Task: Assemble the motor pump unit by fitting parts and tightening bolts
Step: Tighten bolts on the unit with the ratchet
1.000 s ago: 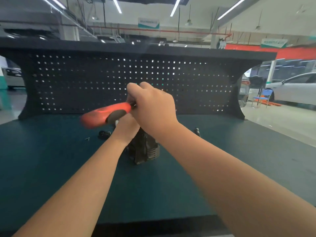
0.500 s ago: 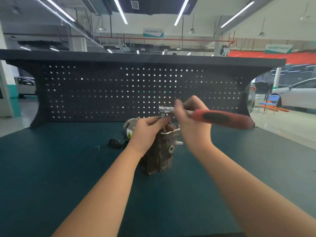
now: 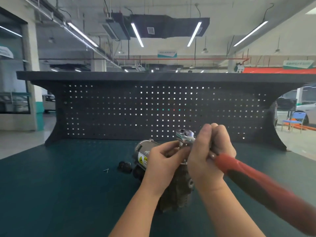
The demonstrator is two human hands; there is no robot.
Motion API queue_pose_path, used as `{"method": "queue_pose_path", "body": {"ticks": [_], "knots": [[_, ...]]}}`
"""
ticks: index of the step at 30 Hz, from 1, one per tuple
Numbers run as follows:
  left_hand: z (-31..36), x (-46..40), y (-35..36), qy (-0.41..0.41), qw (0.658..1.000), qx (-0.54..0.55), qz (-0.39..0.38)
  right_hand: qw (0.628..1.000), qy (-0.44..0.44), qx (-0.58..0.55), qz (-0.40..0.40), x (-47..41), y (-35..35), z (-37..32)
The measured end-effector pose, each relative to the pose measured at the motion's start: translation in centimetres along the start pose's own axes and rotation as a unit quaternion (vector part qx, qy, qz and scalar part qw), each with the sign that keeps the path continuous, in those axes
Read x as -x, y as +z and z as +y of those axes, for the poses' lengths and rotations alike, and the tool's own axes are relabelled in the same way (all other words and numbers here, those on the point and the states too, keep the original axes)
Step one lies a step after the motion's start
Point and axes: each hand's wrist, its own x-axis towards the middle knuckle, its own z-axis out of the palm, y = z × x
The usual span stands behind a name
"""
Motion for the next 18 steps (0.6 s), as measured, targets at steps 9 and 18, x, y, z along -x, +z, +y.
{"method": "queue_pose_path", "body": {"ticks": [9,18], "knots": [[-0.7,-0.5,0.0,0.021,0.999,-0.034,0.015,0.987,0.082,-0.131,0.038,0.9,-1.5,0.2],[-1.6,-0.6,1.2,0.058,0.994,-0.065,0.068,0.951,0.198,-0.204,0.125,0.4,-1.7,1.8]]}}
